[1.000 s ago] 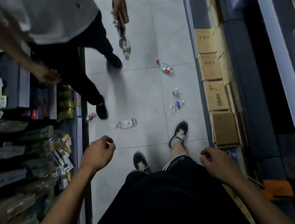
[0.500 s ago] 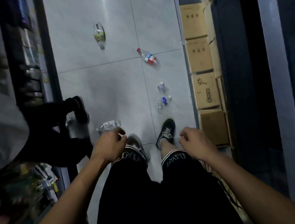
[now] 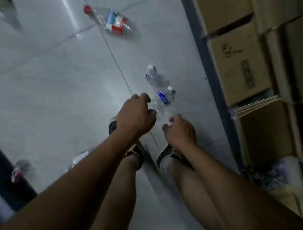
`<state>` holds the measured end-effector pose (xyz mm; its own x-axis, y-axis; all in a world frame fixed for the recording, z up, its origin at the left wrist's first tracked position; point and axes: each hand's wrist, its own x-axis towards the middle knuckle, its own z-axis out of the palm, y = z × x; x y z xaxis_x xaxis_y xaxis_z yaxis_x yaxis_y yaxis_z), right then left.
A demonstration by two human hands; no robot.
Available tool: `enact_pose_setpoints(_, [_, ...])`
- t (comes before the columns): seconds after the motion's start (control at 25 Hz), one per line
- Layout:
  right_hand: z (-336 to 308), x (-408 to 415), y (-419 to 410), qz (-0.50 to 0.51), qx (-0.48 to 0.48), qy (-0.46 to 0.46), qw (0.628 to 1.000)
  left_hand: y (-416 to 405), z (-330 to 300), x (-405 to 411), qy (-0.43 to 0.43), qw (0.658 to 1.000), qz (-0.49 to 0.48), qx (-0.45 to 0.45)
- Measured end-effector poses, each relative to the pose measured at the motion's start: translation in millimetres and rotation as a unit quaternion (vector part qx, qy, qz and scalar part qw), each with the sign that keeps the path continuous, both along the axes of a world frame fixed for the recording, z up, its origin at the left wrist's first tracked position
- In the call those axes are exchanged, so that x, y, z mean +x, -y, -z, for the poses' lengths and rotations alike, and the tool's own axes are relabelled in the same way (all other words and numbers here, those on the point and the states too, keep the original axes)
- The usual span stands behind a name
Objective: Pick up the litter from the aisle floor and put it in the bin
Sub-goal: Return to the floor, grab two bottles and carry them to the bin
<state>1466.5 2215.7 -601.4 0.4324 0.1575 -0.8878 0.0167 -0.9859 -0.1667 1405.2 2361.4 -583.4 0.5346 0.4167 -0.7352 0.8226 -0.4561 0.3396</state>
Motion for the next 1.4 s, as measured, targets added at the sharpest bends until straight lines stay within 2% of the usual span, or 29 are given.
enact_pose_setpoints(0.16, [170, -16, -18, 0.123, -0.004, 0.056, 0.991, -18, 173, 43, 0.035, 0.990, 0.101, 0.089])
enact_pose_setpoints(0.24, [237, -32, -22, 0.121, -0.029, 0.109, 0.986, -25, 250, 58, 0.044, 0.983, 0.150, 0.100])
enact_pose_setpoints(0.36, [277, -45, -23, 0.125, -0.024, 0.210, 0.969, -24, 306, 68, 0.112, 0.961, 0.220, 0.128])
enact_pose_setpoints(0.48, [262, -44, -21, 0.214, -0.009, 0.210, 0.954, -32, 299, 61, 0.177, 0.948, 0.232, 0.124])
enact_pose_setpoints(0.6, [209, -42, -12, 0.255, -0.021, 0.163, 0.953, -43, 245, 33, 0.192, 0.958, 0.192, 0.092])
enact_pose_setpoints(0.72, [121, -44, 2, 0.191, -0.027, 0.125, 0.973, -39, 154, -6, 0.150, 0.980, 0.128, 0.037])
enact_pose_setpoints(0.8, [52, -45, 7, 0.161, -0.016, 0.107, 0.981, -35, 89, -32, 0.124, 0.985, 0.123, 0.012])
enact_pose_setpoints(0.88, [-27, -44, 10, 0.122, -0.001, 0.102, 0.987, -36, 17, -54, 0.103, 0.986, 0.129, 0.016])
enact_pose_setpoints(1.04, [-179, -32, 18, 0.055, 0.020, 0.092, 0.994, -36, -144, -77, 0.120, 0.989, 0.078, 0.036])
enact_pose_setpoints(1.16, [-281, -17, 24, 0.009, 0.054, 0.092, 0.994, -40, -260, -79, 0.095, 0.993, 0.059, 0.035])
enact_pose_setpoints(1.4, [-441, 3, 51, -0.017, 0.082, 0.125, 0.989, -51, -423, -65, 0.088, 0.987, 0.091, 0.094])
